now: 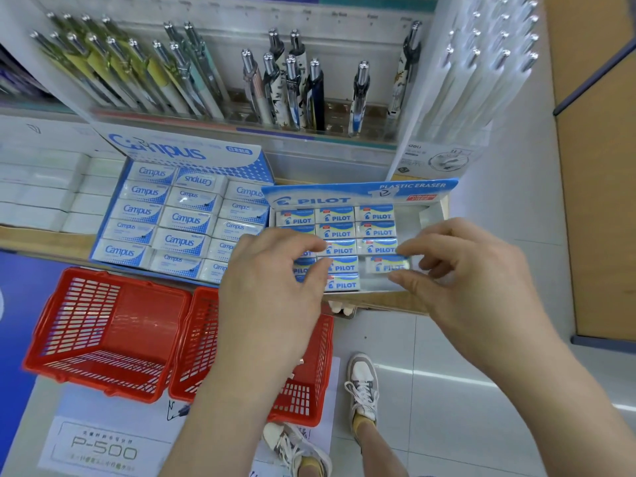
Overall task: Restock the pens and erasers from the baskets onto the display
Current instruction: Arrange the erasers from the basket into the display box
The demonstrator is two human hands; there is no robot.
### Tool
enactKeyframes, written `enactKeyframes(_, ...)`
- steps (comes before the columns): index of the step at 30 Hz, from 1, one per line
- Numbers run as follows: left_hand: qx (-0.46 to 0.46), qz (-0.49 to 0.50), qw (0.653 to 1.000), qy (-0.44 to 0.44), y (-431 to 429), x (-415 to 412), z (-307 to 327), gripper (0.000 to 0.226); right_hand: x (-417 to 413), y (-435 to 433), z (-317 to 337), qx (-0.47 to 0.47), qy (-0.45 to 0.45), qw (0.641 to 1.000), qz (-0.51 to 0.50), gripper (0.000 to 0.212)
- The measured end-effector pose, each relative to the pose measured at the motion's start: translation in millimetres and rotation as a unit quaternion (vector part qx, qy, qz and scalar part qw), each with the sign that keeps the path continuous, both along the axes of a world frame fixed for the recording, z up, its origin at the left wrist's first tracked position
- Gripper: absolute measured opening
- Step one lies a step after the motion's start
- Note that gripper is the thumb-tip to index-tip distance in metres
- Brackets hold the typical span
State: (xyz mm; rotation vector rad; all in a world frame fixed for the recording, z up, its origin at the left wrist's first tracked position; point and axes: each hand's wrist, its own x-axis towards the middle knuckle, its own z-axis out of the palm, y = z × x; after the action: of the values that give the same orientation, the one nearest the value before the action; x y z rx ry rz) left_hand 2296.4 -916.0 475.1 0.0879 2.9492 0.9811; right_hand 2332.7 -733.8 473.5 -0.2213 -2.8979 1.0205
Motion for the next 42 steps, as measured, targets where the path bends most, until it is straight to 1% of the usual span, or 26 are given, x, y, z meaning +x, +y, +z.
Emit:
enactKeyframes(2,-0.056,-0.024,0.998,0.017,-7,-2,-9,0.017,-1,-5,-6,0.032,-0.016,0.999,0.010,0.022)
enactKeyframes(4,-0.072,-0.037,0.996,0.023,-9,-2,-14,0.016,-2,-9,-8,0.046,-0.023,0.999,0.008,0.021)
enactKeyframes(7,-0.076,-0.037,0.996,0.026,-9,-1,-16,0.013,-6,-12,-9,0.033,-0.034,0.999,-0.012,0.020)
enactKeyframes(12,-0.071,-0.043,0.996,0.038,-9,-3,-19,0.010,-14,-12,-5,0.003,-0.094,0.995,-0.028,0.018)
enactKeyframes(15,-0.066,-0.038,0.996,0.044,-8,-4,-19,0.008,-17,-11,-1,0.008,-0.121,0.992,-0.023,0.017)
enactKeyframes(20,-0.066,-0.055,0.995,0.057,-9,-4,-20,0.007,-18,-11,-1,0.020,-0.131,0.991,-0.010,0.016)
enactKeyframes(22,-0.076,-0.057,0.994,0.058,-9,-4,-20,0.008,-15,-11,1,0.024,-0.126,0.992,-0.009,0.013)
enactKeyframes(24,-0.066,-0.056,0.994,0.068,-11,-3,-19,0.013,-10,-12,6,0.045,-0.091,0.995,-0.014,0.010)
enactKeyframes(26,-0.013,-0.047,0.995,0.087,-15,3,-15,0.017,-2,-16,15,0.035,-0.038,0.998,-0.019,0.010)
enactKeyframes(27,0.024,-0.045,0.994,0.098,-18,8,-11,0.016,1,-19,20,0.008,-0.018,1.000,-0.014,0.010)
enactKeyframes(29,0.082,-0.049,0.989,0.114,-26,22,-3,0.014,8,-27,32,-0.064,0.002,0.998,0.018,0.010)
enactKeyframes(31,0.113,-0.061,0.985,0.115,-37,40,1,0.013,12,-35,43,-0.114,-0.011,0.991,0.075,0.006)
enactKeyframes(32,0.119,-0.066,0.985,0.108,-46,50,-1,0.013,13,-40,46,-0.124,-0.024,0.986,0.111,0.006)
enactKeyframes(33,0.124,-0.070,0.985,0.095,-55,60,-5,0.013,14,-45,49,-0.123,-0.037,0.980,0.150,0.006)
enactKeyframes(35,0.132,-0.062,0.987,0.061,-77,80,-18,0.014,18,-59,47,-0.086,-0.064,0.969,0.225,0.010)
enactKeyframes(37,0.133,-0.028,0.990,0.024,-102,100,-35,0.013,21,-80,38,-0.028,-0.094,0.951,0.293,0.019)
enactKeyframes(39,0.121,0.013,0.993,-0.013,-130,119,-56,0.017,25,-107,19,0.016,-0.133,0.926,0.352,0.025)
enactKeyframes(41,0.090,0.043,0.994,-0.046,-156,137,-79,0.020,31,-134,-13,0.028,-0.173,0.906,0.386,0.019)
enactKeyframes(42,0.077,0.058,0.993,-0.062,-169,146,-93,0.020,33,-146,-34,0.022,-0.187,0.902,0.389,0.014)
